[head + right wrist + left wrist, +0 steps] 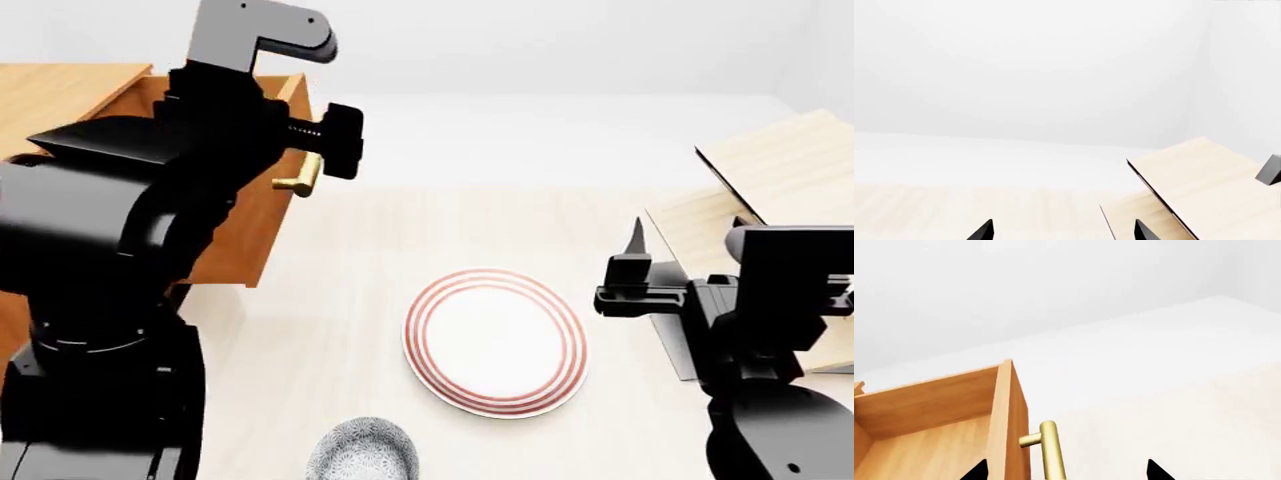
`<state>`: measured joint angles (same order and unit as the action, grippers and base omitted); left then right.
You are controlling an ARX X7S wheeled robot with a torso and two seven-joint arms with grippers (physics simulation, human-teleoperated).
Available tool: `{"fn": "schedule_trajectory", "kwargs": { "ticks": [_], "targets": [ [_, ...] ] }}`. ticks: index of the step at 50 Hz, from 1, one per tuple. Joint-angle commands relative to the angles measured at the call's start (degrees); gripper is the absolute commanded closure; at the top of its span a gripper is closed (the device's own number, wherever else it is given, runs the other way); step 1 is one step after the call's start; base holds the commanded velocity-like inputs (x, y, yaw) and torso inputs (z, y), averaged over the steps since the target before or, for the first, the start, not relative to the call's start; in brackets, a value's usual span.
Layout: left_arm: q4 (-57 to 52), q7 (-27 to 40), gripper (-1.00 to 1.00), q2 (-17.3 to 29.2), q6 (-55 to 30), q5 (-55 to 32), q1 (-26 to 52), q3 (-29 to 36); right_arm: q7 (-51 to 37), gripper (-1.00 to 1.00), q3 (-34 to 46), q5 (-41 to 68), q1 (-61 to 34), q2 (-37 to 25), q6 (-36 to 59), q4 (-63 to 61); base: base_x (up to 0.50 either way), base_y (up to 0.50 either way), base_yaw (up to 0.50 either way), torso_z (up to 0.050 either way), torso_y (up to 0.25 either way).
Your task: Open the top drawer of the cabinet and put the bowl in it.
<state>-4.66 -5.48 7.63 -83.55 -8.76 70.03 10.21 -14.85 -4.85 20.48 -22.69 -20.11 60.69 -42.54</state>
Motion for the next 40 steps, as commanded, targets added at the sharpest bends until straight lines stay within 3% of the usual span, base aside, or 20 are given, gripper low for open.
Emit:
{"fn": "schedule_trajectory", "kwargs": {
  "ticks": [1, 3, 9, 13, 32, 40],
  "targets": [
    [-7.16, -1.58, -1.00, -0.19, -5.62, -4.34, 6.22, -3.47, -0.33, -1.00, -0.47, 0.82, -0.50, -0.07, 1.28, -1.27, 0.00, 0.00, 0.00, 0.000, 0.000],
    [-7.88, -0.17, -1.00, 0.13, -6.40, -6.83, 7.36, -3.87, -0.44, -1.00, -0.50, 0.99, -0.72, -0.08, 1.69, -1.61, 0.00, 0.00, 0.00, 0.000, 0.000],
    [-7.67, 18.03, -1.00, 4.53, -6.37, -30.97, 10.86, -5.10, -0.62, -1.00, -0.93, 1.46, -0.89, -0.25, 2.47, -2.62, 0.00, 0.00, 0.00, 0.000, 0.000],
    [-9.49, 23.95, -1.00, 6.16, -6.25, -40.10, 10.43, -4.99, -0.66, -1.00, -1.23, 1.64, -0.76, -0.33, 2.48, -2.82, 0.00, 0.00, 0.00, 0.000, 0.000],
    [-28.49, 42.34, -1.00, 8.60, -5.01, -75.20, -4.22, -6.65, -1.27, -1.00, -1.14, 2.01, -0.80, -0.53, 2.77, -3.25, 0.00, 0.00, 0.00, 0.000, 0.000],
    [-36.21, 43.31, -1.00, 10.26, -2.66, -79.86, -11.04, -5.36, -1.39, -1.00, -0.95, 2.03, -0.65, -0.62, 2.39, -2.99, 0.00, 0.00, 0.00, 0.000, 0.000]
  ]
}}
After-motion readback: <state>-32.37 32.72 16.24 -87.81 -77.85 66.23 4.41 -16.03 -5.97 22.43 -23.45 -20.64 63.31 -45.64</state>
